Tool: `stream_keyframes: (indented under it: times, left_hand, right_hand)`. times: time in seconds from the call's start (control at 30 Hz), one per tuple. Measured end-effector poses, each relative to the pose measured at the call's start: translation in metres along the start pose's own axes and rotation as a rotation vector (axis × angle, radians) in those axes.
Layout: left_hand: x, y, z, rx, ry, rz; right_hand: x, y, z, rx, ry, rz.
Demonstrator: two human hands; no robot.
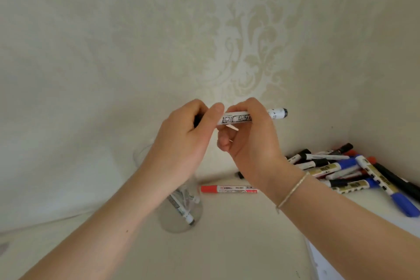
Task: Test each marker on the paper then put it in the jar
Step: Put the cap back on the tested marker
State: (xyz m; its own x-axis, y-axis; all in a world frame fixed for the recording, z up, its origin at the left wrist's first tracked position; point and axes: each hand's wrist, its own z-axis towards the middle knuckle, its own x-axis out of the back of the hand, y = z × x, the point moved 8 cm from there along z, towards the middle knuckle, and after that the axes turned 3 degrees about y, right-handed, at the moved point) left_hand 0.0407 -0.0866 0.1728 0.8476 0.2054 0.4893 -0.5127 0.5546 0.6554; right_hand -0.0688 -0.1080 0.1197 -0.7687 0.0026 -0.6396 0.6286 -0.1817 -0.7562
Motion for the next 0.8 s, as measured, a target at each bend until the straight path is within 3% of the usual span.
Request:
stream_keyframes:
  times: [0.13,0.23,0.3,0.37,0.43,0.5,0.6,0.8]
  left_hand:
    - [0.040,0.005,0.010,-0.086,0.080,0.140]
    - [0.074,0.001,0.012,-0.135,0.239,0.319]
    - [0.094,0.004,0.009,-0.205,0.336,0.505]
    - [0.099,0.006,0.007,-0.242,0.342,0.676]
    - [0.089,-0.002,0.010,-0.211,0.261,0.850]
    - [0.075,-0.016,0.016,-0.156,0.129,0.946]
    - [0.051,-0.041,0.023,-0.050,-0.146,0.925]
    - [0.008,-0.089,0.030,0.161,-0.689,0.787]
  right_hand:
    - [0.010,0.041,0.010,-0.220,-0.027,-0.319]
    - [0.050,0.063,0.021,-0.192,0.161,-0.585]
    - [0.069,0.068,0.031,0.003,0.110,-1.205]
    - [0.077,0.095,0.034,0.121,-0.114,-1.820]
    - [0.086,0.117,0.032,0.103,-0.219,-2.112]
    - [0.084,0.126,0.030,0.119,-0.237,-2.193]
    - [0.078,0.126,0.033,0.217,-0.258,-2.171]
    - [0.061,0.109,0.031,0.245,-0.246,-2.061]
